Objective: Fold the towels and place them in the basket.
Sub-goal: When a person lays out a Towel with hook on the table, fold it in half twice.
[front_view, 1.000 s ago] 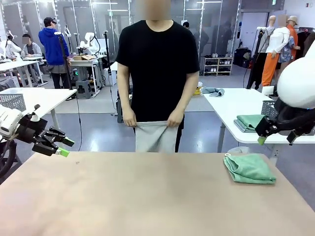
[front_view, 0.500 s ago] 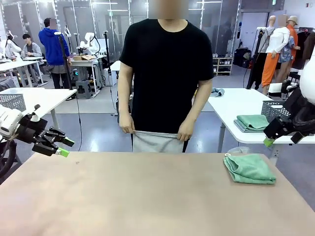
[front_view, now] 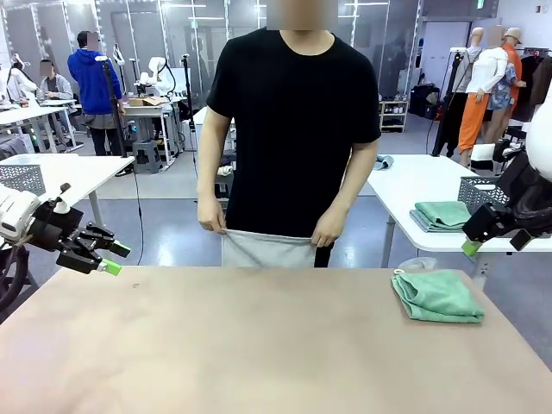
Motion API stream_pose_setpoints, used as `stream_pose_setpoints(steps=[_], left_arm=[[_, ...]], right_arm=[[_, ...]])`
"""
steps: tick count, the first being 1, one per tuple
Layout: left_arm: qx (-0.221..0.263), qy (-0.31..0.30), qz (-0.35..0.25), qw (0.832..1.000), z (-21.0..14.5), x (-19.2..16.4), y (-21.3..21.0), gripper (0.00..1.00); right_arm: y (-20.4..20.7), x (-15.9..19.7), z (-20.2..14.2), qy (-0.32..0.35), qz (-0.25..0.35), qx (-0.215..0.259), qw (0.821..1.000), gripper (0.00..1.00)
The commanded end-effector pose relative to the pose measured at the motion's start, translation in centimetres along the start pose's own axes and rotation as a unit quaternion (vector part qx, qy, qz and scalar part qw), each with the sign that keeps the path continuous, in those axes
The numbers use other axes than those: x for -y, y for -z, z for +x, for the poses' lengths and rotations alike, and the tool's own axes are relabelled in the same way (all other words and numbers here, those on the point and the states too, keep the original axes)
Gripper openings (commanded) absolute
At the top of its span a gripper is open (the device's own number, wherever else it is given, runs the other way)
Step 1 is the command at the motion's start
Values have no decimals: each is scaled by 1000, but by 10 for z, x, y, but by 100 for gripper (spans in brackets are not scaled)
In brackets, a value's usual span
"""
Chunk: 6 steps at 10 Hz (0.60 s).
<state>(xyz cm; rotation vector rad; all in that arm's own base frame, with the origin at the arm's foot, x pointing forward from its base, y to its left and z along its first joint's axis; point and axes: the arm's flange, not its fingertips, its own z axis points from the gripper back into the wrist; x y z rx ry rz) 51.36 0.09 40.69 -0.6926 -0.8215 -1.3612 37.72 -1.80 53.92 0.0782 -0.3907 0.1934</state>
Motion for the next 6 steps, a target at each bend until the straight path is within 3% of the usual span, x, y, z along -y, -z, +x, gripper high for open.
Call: stream_pose_setpoints(steps=[1, 6], left_arm=[[1, 6, 1, 1000, 0, 1, -1, 73], [1, 6, 1, 1000, 0, 1, -1, 73]], right_arm=[[-2, 0, 1, 2, -3, -4, 1000, 100], [-2, 0, 1, 2, -3, -4, 1000, 100]])
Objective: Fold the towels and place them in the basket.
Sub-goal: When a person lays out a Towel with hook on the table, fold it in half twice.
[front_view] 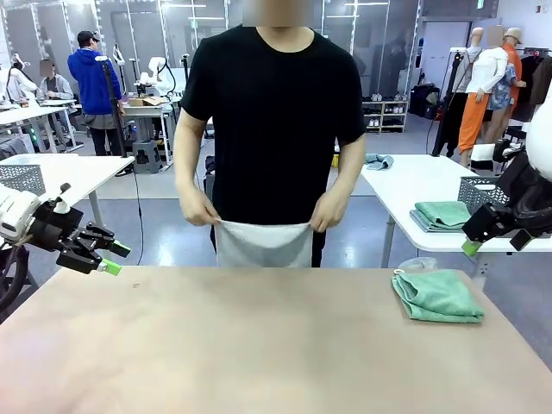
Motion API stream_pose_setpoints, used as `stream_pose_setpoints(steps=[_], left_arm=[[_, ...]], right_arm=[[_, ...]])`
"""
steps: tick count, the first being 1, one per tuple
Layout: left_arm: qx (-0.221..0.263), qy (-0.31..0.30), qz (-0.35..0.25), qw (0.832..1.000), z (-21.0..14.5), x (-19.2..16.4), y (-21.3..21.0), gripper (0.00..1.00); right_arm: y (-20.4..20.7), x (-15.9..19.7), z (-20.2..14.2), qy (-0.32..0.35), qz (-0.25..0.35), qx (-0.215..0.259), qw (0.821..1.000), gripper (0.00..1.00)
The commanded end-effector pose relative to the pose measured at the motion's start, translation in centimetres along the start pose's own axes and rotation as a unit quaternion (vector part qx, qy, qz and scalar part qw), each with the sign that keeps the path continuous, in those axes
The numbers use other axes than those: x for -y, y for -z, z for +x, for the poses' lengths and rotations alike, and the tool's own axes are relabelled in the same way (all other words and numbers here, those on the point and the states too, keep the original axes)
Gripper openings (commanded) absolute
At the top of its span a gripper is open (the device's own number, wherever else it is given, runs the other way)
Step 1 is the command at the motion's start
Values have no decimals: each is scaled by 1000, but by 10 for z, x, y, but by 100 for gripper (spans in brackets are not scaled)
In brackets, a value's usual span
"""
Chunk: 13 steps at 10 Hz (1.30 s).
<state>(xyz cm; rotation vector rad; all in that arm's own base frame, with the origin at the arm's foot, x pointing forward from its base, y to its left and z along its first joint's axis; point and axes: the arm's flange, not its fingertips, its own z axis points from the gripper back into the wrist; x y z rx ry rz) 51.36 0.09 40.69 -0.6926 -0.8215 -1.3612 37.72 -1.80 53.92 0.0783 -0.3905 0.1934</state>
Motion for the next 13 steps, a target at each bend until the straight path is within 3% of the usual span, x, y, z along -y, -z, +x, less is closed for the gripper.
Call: stream_pose_setpoints(steps=[1, 13], left_arm=[[1, 6, 1, 1000, 0, 1, -1, 73], [1, 6, 1, 1000, 0, 1, -1, 73]], right_arm=[[-2, 0, 2, 2, -3, -4, 1000, 100], [-2, 0, 2, 2, -3, -4, 1000, 100]])
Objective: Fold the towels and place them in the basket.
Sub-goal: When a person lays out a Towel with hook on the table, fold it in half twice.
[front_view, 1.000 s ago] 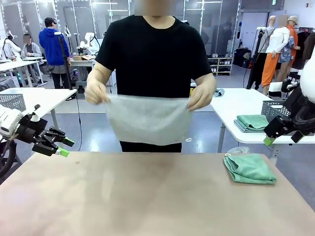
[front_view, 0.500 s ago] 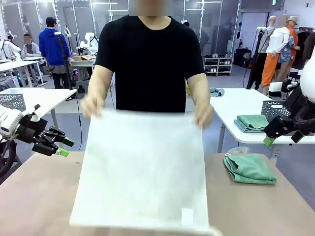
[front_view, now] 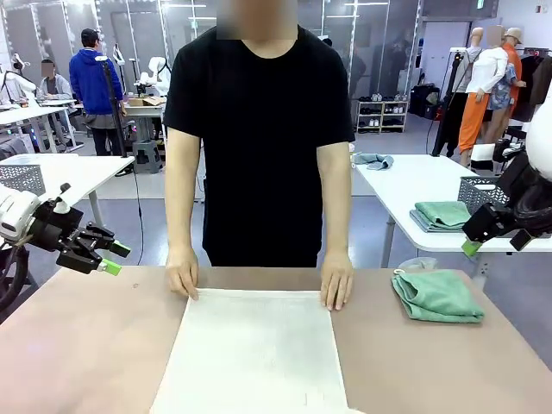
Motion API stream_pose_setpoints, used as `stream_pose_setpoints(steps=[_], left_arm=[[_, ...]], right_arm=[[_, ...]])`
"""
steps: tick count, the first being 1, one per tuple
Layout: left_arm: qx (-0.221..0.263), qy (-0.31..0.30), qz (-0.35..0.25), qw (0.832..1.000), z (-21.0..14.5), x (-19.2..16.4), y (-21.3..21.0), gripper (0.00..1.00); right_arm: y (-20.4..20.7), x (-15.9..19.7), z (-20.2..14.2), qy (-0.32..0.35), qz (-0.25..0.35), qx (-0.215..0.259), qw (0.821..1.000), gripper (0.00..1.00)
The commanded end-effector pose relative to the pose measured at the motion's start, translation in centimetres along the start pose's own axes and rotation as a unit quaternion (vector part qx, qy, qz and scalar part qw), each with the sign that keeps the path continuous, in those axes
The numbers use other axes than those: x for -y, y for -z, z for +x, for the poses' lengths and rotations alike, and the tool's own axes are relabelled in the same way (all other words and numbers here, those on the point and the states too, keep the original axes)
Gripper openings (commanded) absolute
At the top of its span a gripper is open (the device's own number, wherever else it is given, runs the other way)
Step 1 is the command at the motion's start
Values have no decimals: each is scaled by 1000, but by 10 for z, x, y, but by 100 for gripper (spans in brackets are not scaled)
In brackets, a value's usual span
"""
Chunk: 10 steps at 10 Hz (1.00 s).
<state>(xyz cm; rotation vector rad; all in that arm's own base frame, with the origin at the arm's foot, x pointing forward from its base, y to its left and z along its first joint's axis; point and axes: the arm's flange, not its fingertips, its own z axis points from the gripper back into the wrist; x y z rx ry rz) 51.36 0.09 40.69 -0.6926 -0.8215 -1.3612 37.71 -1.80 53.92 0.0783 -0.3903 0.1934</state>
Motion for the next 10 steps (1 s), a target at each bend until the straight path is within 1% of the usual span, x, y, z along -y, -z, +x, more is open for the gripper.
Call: stream_pose_setpoints(steps=[1, 10], left_arm=[[1, 6, 1, 1000, 0, 1, -1, 73], [1, 6, 1, 1000, 0, 1, -1, 73]], right_arm=[[-2, 0, 2, 2, -3, -4, 1000, 100], [-2, 0, 2, 2, -3, -4, 1000, 100]])
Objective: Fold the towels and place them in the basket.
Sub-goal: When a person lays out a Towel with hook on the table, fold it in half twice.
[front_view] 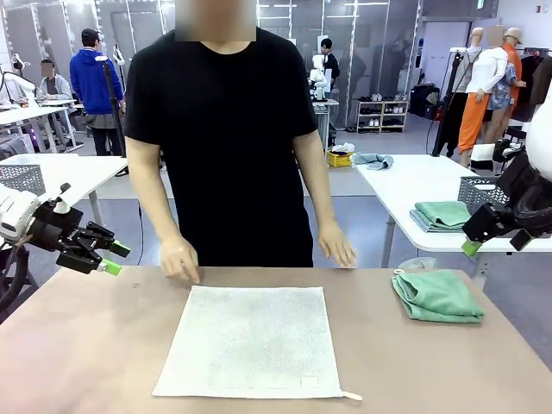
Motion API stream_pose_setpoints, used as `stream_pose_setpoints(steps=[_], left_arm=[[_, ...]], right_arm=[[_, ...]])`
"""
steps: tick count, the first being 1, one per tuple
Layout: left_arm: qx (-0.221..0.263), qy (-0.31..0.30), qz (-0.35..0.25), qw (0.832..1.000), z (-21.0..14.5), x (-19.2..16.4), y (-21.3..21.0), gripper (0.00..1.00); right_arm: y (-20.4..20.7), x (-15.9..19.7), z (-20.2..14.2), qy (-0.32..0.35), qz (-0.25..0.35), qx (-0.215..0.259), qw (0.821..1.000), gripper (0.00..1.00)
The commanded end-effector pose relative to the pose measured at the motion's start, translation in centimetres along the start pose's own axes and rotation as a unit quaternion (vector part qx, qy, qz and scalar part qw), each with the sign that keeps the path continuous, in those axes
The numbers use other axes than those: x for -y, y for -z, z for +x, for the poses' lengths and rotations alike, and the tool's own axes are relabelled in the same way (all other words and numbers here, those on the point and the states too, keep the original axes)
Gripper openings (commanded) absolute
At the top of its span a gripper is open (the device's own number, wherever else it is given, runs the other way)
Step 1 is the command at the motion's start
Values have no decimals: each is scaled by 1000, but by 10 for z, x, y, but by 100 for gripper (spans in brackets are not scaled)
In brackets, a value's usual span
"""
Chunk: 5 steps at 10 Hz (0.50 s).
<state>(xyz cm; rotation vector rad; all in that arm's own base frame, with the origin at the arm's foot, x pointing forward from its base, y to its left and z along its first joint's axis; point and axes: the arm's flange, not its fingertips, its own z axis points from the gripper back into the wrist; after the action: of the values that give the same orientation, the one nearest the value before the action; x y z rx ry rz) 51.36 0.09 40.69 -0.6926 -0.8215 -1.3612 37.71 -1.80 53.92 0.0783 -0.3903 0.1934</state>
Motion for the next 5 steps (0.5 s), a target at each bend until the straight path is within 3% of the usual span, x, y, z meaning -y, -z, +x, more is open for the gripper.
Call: stream_pose_setpoints(steps=[1, 2, 5], left_arm=[[0, 0, 0, 1000, 0, 0, 0, 74], [-12, -2, 10, 1000, 5, -1, -5, 74], [-67, 20, 41, 997, 60, 8, -12, 100]], right_arm=[[0, 0, 0, 0, 0, 0, 1000, 100], [-4, 2, -1, -34, 9, 33, 999, 100], [-24, -31, 21, -141, 9, 38, 989, 100]])
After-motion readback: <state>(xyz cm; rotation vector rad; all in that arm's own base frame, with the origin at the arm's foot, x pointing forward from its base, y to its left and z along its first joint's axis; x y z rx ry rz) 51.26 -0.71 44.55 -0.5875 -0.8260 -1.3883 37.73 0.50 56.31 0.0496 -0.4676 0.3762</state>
